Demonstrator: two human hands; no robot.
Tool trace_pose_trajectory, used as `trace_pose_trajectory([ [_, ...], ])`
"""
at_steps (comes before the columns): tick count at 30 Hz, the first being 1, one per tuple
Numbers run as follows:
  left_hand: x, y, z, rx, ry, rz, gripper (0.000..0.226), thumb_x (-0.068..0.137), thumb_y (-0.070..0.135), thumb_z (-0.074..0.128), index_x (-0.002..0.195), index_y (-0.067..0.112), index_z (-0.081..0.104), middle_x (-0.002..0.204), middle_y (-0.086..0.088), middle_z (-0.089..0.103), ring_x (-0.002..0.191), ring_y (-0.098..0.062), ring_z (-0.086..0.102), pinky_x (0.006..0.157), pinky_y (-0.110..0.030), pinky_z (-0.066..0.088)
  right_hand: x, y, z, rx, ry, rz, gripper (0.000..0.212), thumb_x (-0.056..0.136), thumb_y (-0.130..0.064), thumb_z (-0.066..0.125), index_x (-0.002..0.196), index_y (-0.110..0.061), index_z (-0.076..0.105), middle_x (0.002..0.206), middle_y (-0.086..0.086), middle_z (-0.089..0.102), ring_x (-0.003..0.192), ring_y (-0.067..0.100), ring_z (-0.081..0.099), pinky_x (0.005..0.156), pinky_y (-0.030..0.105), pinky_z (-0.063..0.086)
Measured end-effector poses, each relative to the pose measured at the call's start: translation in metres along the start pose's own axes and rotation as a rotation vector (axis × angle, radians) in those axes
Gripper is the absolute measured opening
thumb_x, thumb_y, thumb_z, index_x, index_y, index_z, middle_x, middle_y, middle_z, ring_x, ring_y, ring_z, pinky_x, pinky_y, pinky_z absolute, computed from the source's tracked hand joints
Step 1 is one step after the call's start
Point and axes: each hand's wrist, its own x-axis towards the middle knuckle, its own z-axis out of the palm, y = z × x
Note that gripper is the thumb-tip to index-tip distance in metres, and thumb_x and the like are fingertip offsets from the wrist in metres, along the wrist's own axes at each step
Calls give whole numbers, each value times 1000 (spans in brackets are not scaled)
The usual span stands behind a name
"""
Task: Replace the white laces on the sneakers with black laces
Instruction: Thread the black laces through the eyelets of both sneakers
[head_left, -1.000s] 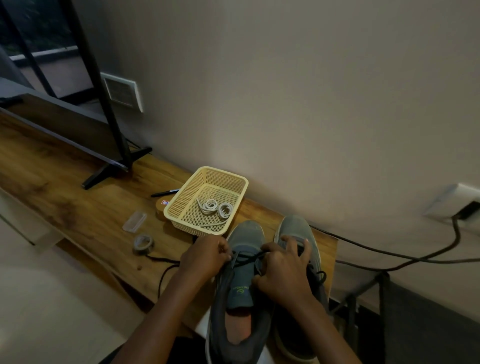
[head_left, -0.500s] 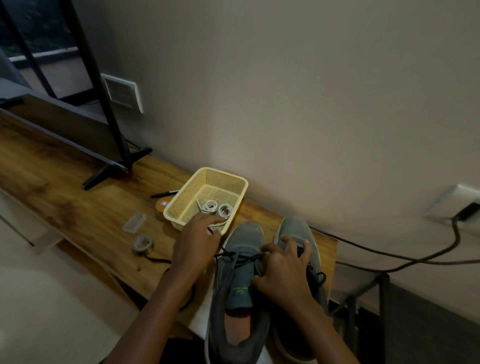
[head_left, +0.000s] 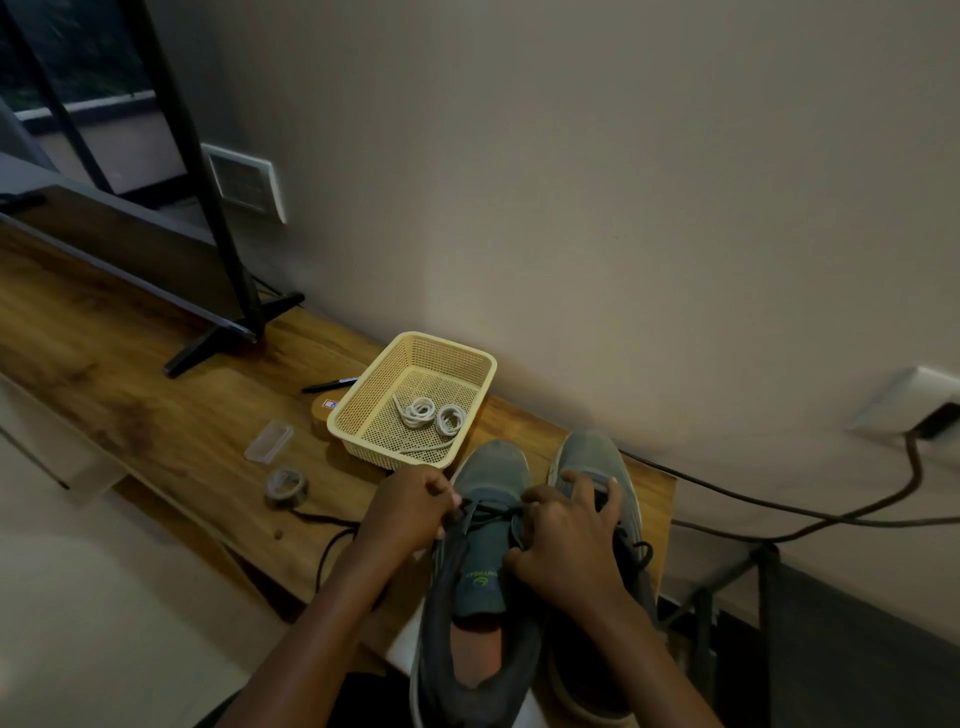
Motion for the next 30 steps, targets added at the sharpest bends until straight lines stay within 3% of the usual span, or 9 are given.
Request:
trace_pose_trajectory([
  [3,0,5,-5,-76,12,-58,26,94,7,49,70,15,54,69,0,70,41,1,51,48,-19,40,0,0,0,7,-2,-3,40,79,-39,59,111,-16,64,139,-9,46,140,25,11,109,56,-10],
  [7,-5,14,-7,-197,-11,-148,32,96,1,38,66,5,46,87,-21,71,26,-2,44,32,-14,30,0,-2,-1,17,-5,-5,35,78,-37,59,105,-15,65,137,-10,47,140,25,12,110,56,-10],
  [15,-9,18,-9,-238,-45,-180,29,94,-1,45,65,6,43,94,-28,69,26,-8,36,38,-20,30,-2,-5,-4,21,-23,-4,32,79,-36,59,102,-15,65,135,-9,49,140,26,12,109,57,-12],
  [19,-5,13,-6,-170,-21,-108,18,96,9,44,79,9,49,79,-7,72,36,-11,47,40,-21,38,-1,-4,-2,40,-11,-3,28,82,-41,56,86,-16,66,131,-11,52,140,25,15,107,55,-15],
  [22,-1,8,-6,-56,21,-18,18,91,14,57,74,18,59,77,1,68,58,-9,58,48,-18,45,3,-5,-4,112,56,45,30,88,-47,51,73,-22,58,123,-12,57,136,21,22,108,53,-13],
  [26,1,2,-12,30,-25,-4,23,88,13,62,67,24,61,78,3,66,80,-13,63,74,-30,51,7,-13,-10,139,129,10,18,89,-32,52,101,-24,64,117,-8,55,124,22,33,111,53,-4],
  [28,1,-2,-16,85,-83,-18,28,87,8,62,64,24,62,74,6,65,76,-9,61,71,-24,49,7,-21,-8,123,109,-75,27,89,-26,53,113,-29,63,118,-5,52,120,23,32,110,53,-3],
  [30,0,-6,-21,94,-117,-42,31,86,6,63,61,24,63,69,10,63,68,-3,57,62,-17,45,7,-28,-6,113,102,-143,27,89,-23,53,112,-31,66,114,-3,53,118,26,33,109,54,-2],
])
